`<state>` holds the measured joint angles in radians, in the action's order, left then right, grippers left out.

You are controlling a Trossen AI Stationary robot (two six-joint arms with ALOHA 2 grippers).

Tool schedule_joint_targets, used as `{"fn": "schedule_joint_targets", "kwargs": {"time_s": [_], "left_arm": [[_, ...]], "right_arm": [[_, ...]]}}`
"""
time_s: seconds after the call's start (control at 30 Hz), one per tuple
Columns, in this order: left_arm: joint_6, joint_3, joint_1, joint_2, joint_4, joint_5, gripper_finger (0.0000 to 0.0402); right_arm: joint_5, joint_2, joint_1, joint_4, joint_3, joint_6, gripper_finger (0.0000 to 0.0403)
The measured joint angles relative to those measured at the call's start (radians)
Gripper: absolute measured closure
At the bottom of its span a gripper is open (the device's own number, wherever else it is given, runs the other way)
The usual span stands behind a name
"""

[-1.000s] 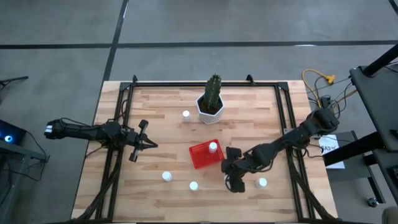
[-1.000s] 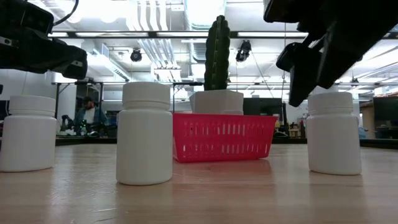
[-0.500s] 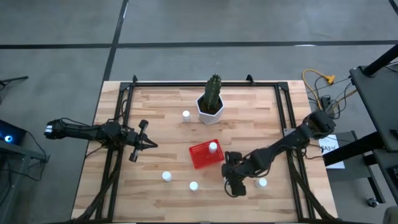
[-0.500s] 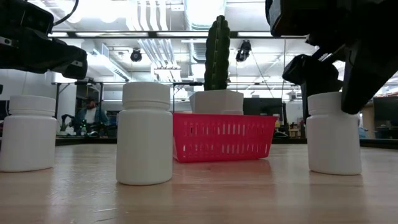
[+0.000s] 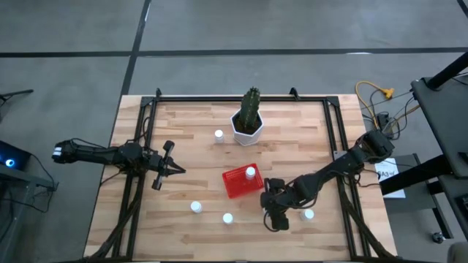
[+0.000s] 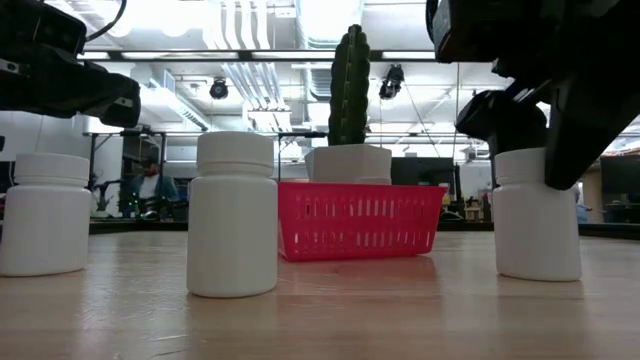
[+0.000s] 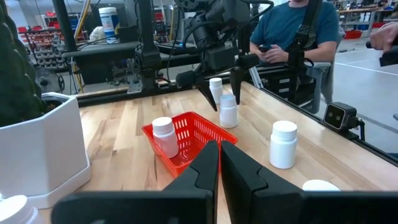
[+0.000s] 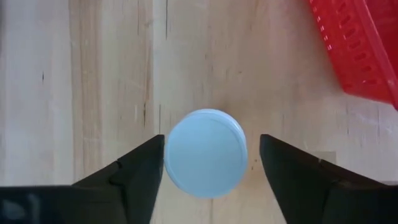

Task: Pick and place pill bottles into a basket
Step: Put the white pill bottle into the red bin

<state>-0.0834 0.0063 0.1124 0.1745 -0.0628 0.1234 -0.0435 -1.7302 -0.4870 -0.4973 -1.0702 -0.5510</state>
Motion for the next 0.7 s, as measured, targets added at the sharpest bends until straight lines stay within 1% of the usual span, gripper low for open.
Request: {"fn": "schedule_joint_targets", "kwargs": {"time_s": [0.27,0.7], "left_arm": [[0.0,0.0,0.0,0.001,0.0,0.0,0.0402],[0.0,0.0,0.0,0.002,0.0,0.0,0.0402]], "right_arm": [[0.001,0.003,0.0,0.005,0.0,0.015,0.0256],[0.004,-0.001,0.0,-0.017,-0.023,0.035,0.0259]]}}
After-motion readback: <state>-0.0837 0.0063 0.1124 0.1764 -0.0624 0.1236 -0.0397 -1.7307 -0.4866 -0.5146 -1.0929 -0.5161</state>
